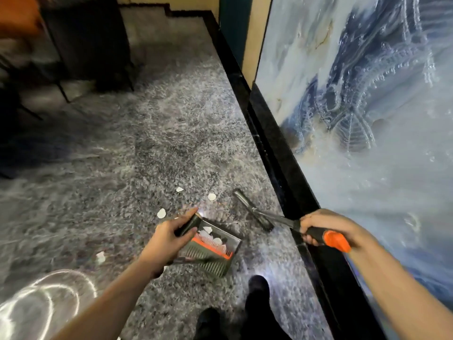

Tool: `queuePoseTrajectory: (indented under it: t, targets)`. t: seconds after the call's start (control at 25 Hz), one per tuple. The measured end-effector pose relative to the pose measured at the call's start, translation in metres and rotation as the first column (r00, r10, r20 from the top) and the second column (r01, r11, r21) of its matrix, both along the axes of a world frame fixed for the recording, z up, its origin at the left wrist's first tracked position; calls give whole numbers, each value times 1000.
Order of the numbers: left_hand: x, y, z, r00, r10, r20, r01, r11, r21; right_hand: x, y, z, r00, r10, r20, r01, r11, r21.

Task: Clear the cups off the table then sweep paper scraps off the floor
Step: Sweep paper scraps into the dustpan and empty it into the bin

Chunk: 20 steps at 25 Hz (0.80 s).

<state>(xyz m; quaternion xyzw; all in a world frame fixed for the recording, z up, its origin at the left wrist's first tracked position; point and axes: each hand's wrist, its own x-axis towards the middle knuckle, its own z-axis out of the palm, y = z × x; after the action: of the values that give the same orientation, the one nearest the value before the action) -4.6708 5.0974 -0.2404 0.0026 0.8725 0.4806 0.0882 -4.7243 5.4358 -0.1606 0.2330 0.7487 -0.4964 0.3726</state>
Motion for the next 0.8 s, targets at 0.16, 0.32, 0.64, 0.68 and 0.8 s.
queuePoseTrajectory:
  t: [0.16, 0.32, 0.64, 0.68, 0.8]
  targets:
    - [8, 0, -7, 985, 175, 8, -174, 984, -26, -95, -22, -13, 989, 138, -49, -136, 990, 42]
    - [10, 26, -9, 912, 407, 47, -406, 914, -16, -185, -54, -37, 963, 262, -60, -260, 964, 52]
    - [30, 87, -4, 652, 757, 47, -756, 653, -41, -224, -97, -117, 840, 533, 103, -542, 829, 134]
    - [37, 91, -6, 630, 775, 45, -773, 631, -59, -217, -96, -127, 818, 557, 146, -575, 802, 164]
    - [59, 100, -9, 585, 809, 62, -804, 588, -93, -189, -93, -151, 724, 672, 154, -686, 676, 269]
